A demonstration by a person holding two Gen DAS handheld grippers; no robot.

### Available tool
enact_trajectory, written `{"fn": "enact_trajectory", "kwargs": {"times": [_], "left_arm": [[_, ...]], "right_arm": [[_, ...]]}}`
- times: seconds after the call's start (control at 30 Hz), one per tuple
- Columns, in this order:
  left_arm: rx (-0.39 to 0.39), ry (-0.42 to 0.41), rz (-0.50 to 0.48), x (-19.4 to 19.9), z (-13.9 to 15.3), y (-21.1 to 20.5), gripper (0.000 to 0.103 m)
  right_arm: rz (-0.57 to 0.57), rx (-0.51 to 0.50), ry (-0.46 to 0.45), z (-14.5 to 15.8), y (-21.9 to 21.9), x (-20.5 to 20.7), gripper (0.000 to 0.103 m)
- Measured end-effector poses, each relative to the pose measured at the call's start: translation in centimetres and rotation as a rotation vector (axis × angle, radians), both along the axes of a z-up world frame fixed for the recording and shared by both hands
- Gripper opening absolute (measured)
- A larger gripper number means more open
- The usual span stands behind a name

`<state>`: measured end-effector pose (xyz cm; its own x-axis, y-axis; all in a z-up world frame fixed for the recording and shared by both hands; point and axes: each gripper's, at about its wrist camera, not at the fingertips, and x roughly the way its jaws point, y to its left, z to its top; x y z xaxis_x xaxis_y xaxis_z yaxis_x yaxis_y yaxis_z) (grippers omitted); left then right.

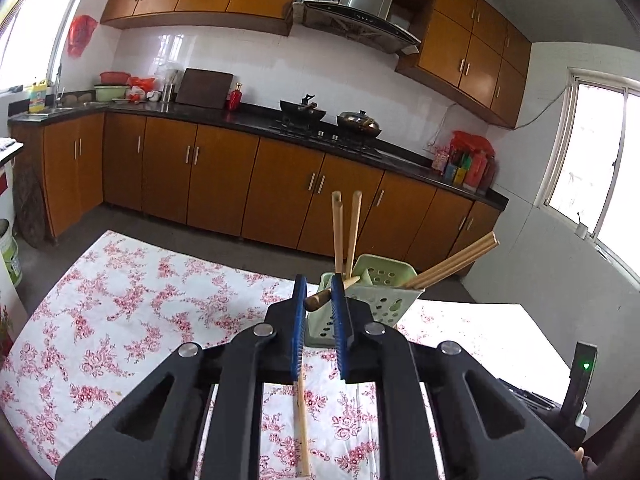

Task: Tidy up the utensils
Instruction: 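Move both tools back down to the last chopsticks on the table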

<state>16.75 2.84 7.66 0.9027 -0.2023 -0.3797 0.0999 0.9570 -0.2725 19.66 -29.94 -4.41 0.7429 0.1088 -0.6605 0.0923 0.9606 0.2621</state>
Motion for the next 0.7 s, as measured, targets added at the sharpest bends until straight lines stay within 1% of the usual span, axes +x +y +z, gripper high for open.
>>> {"fn": "enact_trajectory", "kwargs": {"times": [0.2,0.33,0.47,0.53,0.6,0.7], "left_arm": [[0.018,-0.049,-0.027,0.8,3.2,-1.2,0.008],[0.017,-0.061,-0.049,2.1,4.8,-2.1,0.008],[0.022,-0.035,-0.056,4.3,5.3,-3.3,0.008],[0.019,-0.016,-0.054,5.3,5.2,-3.7,0.008],[0.033,0.009,-0.057,6.3,4.9,-4.1,0.008],[0.015,0.039,-0.059,6.4,4.5,-3.9,0.009]], "right_arm": [[0.008,-0.01,0.009,-0.4,0.2,0.3,0.028],[0.01,-0.021,0.012,-0.6,0.3,0.5,0.028],[0.008,-0.023,0.016,-0.8,0.3,0.7,0.028],[0.008,-0.029,0.015,-0.8,0.3,0.8,0.028],[0.012,-0.034,0.012,-0.7,0.3,0.9,0.028],[0.018,-0.041,0.009,-0.7,0.4,0.9,0.028]]}}
